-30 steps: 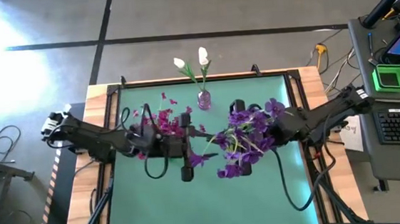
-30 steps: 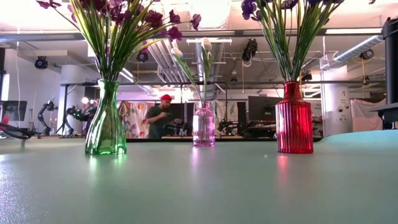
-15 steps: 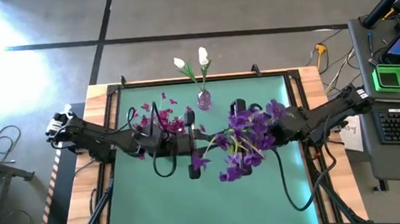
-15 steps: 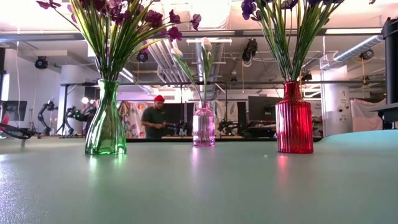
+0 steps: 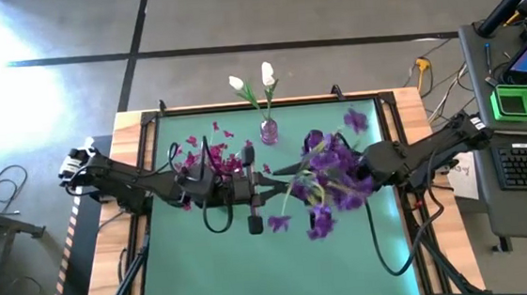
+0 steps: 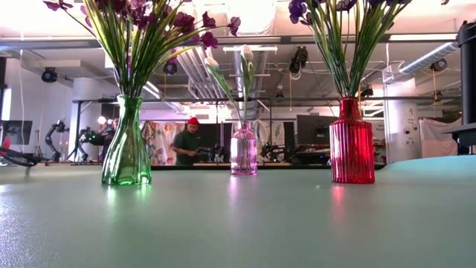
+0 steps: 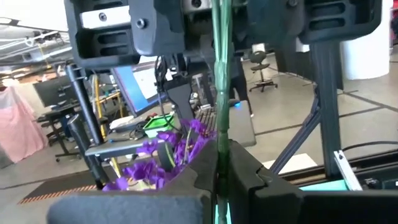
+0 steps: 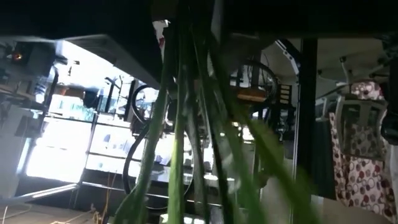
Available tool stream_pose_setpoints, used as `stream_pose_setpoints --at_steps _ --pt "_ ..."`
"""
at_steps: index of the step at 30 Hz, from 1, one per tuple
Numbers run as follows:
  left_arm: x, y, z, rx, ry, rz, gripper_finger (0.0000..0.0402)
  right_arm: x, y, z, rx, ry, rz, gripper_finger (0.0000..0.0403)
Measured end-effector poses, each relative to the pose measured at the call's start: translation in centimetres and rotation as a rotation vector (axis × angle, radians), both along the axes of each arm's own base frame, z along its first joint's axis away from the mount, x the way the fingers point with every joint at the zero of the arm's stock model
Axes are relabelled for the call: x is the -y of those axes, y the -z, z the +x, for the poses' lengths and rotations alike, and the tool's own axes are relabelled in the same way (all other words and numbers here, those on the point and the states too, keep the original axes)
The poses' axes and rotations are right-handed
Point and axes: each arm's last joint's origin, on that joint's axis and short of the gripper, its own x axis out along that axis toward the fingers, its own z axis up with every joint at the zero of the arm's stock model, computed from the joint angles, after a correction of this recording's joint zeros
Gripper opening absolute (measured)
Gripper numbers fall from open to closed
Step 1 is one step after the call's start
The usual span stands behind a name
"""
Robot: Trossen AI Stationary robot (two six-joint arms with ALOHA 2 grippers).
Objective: Sort flowers into vase by color
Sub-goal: Put the violet flowers into the red flower vase
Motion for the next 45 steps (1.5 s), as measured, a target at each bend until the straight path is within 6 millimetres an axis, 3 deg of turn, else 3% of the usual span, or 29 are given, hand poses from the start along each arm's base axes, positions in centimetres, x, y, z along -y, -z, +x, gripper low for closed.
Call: stream_pose_setpoints --at_steps 7,14,18,28,36,45 --pt "-0.2 0.3 -0.2 -0.008 -0.032 -0.015 0.0000 0.2 -0.7 -0.8 0.019 -0.011 0.004 0.0162" --pt "-0.2 0.3 -0.2 -0.007 -0.033 -0.017 0.0000 0.4 -1.7 -2.4 0.025 -0.027 0.005 0.0166" --pt "-0.2 0.2 -0.2 -0.007 -0.045 -0.018 0.0000 0.4 -2.0 -2.9 0.026 -0.038 0.016 0.0138" --pt "-0.3 0.3 -0.2 -0.009 -0.067 -0.023 0.0004 0.3 -1.8 -2.9 0.016 -0.039 0.002 0.0016" --pt "0.3 -1.0 -2.2 -0.017 -0.032 -0.024 0.0072 0.3 -1.9 -3.0 0.011 -0.041 0.012 0.0014" --pt "0.4 -3.4 -7.3 -0.095 0.032 -0.066 0.0167 0.4 -1.4 -3.2 -0.058 -0.055 0.056 0.0013"
